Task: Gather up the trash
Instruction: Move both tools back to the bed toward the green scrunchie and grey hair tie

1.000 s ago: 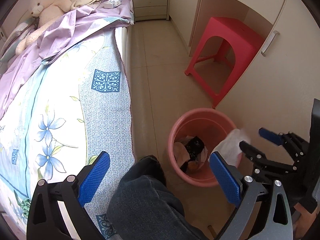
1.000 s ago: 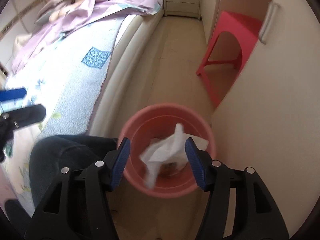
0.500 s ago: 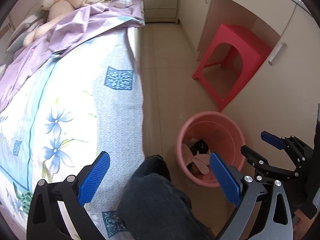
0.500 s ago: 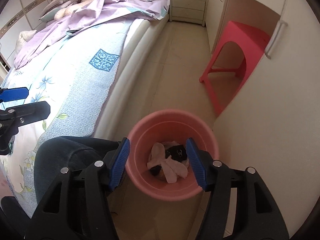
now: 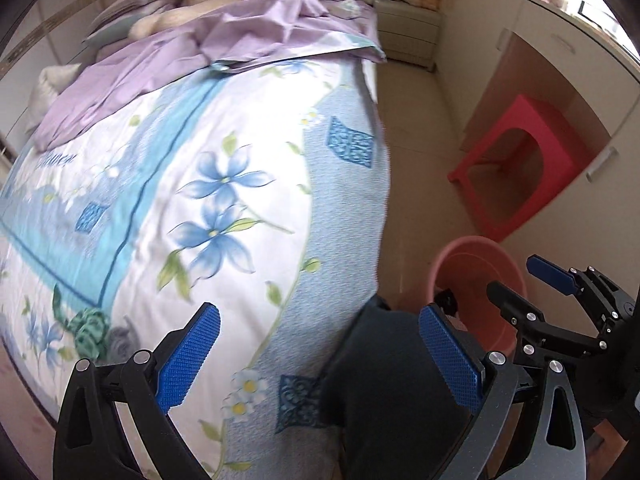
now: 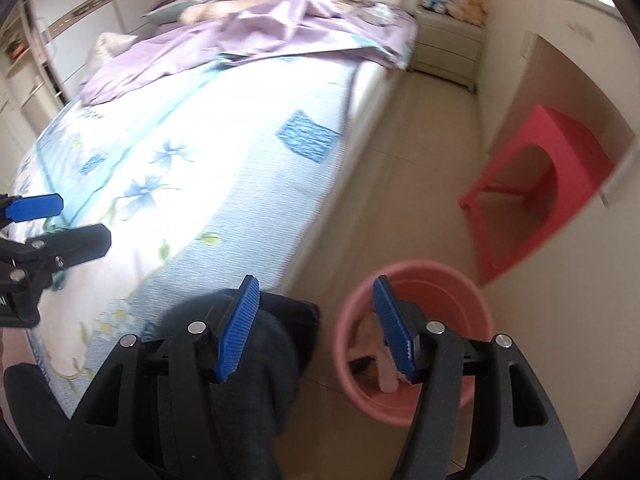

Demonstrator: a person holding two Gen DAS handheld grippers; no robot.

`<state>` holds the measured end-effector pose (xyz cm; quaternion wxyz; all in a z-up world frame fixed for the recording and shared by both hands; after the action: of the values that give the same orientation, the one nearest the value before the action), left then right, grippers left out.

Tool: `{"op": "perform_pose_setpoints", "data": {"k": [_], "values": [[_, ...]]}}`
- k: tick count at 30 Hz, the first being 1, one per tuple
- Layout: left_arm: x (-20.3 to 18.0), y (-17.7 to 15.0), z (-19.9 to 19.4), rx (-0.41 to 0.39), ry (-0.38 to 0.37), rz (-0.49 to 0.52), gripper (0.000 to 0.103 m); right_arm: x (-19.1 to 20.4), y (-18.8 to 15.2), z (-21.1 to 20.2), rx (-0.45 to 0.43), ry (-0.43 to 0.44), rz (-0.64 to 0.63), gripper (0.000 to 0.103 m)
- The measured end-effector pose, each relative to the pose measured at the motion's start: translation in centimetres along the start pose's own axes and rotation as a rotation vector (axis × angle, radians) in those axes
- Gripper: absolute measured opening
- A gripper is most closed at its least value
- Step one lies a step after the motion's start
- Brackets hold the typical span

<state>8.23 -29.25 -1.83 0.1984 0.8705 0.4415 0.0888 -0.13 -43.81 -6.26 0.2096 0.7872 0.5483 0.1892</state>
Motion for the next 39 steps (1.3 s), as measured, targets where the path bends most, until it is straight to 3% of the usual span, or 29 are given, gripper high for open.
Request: {"op": "perform_pose_setpoints", "data": {"k": [17,28,39], "values": [[12.4,-7.2,-4.0,-0.005,0.106,-0.237,0.098,15.7,0.9,0.1,0.015,0.165,-0.243,0.060],[18.7,-10.7,-5.3,-0.009,0.166,-0.346,0.098,22.8,-0.1,0.8,0.044,0.225,-0.360,0.060],[24.3,-11.5,-3.0,0.015,0.180,-0.406,0.098,27.9,0.7,3.2,0.074,0.262,-0.423,0.060]]}}
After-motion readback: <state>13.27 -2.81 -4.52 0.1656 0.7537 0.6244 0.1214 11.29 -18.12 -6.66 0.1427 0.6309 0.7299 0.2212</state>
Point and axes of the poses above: each gripper's, at about its wrist camera, not at the fingertips, and z roughly the way its jaws point, x to its left, y to its top, the point moved 1 cm from there along z, roughly the way its jaws point
